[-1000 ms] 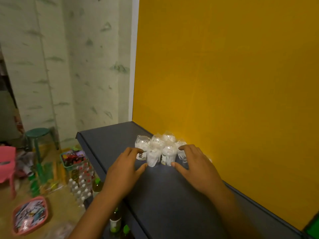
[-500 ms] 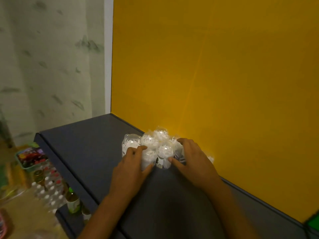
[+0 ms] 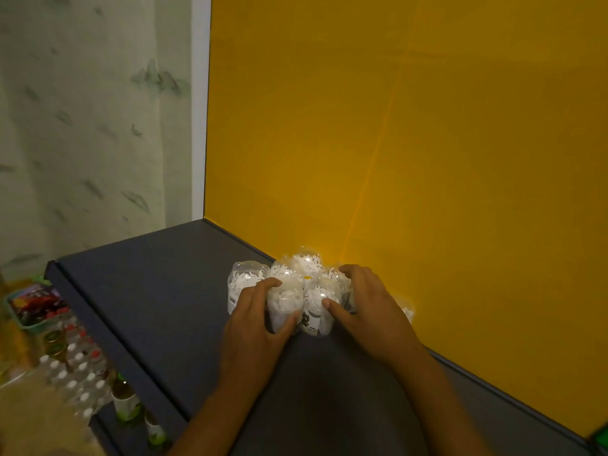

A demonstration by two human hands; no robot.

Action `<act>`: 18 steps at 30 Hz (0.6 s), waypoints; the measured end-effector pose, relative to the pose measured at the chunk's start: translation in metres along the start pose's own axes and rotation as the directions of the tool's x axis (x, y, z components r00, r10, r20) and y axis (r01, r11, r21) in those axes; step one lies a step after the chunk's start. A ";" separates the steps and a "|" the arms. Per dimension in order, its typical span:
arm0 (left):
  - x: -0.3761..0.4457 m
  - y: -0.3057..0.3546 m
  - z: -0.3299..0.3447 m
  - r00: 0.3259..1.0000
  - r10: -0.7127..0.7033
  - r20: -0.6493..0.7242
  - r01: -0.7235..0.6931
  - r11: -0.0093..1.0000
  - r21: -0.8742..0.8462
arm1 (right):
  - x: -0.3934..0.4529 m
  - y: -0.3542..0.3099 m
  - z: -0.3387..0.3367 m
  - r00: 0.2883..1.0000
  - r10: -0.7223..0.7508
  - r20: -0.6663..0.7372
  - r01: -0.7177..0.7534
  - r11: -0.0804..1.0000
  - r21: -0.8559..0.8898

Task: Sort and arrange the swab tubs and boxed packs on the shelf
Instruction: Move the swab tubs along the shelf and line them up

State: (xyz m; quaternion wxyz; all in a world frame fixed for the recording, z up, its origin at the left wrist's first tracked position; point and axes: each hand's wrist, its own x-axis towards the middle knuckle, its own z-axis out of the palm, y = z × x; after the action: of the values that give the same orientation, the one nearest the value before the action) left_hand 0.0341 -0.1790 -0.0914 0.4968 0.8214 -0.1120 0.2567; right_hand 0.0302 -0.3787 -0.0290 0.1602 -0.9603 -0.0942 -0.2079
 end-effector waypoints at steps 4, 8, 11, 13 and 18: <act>0.001 -0.003 -0.003 0.999 0.011 -0.040 -0.017 0.989 -0.147 | 0.001 0.004 0.004 1.000 -0.019 0.009 0.018 0.999 0.036; 0.002 0.000 -0.004 0.998 -0.031 -0.049 0.015 0.952 -0.305 | 0.000 0.000 0.013 0.997 -0.070 0.033 0.070 0.998 0.001; 0.002 -0.002 -0.005 0.995 -0.091 -0.041 0.065 0.909 -0.412 | -0.001 -0.002 0.018 0.996 -0.081 0.027 0.082 0.996 -0.036; 0.002 0.000 -0.006 0.994 -0.107 -0.025 0.083 0.884 -0.461 | -0.001 -0.003 0.021 0.997 -0.078 0.021 0.078 0.996 -0.040; 0.004 0.006 -0.010 0.989 -0.147 0.000 0.126 0.848 -0.515 | 0.001 -0.004 0.025 0.998 -0.060 0.018 0.060 0.998 -0.032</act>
State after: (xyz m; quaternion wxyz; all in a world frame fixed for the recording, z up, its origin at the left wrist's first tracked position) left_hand 0.0319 -0.1724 -0.0812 0.7169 0.6598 -0.1079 0.1977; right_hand 0.0389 -0.3660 -0.0489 0.1375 -0.9613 -0.1211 -0.2059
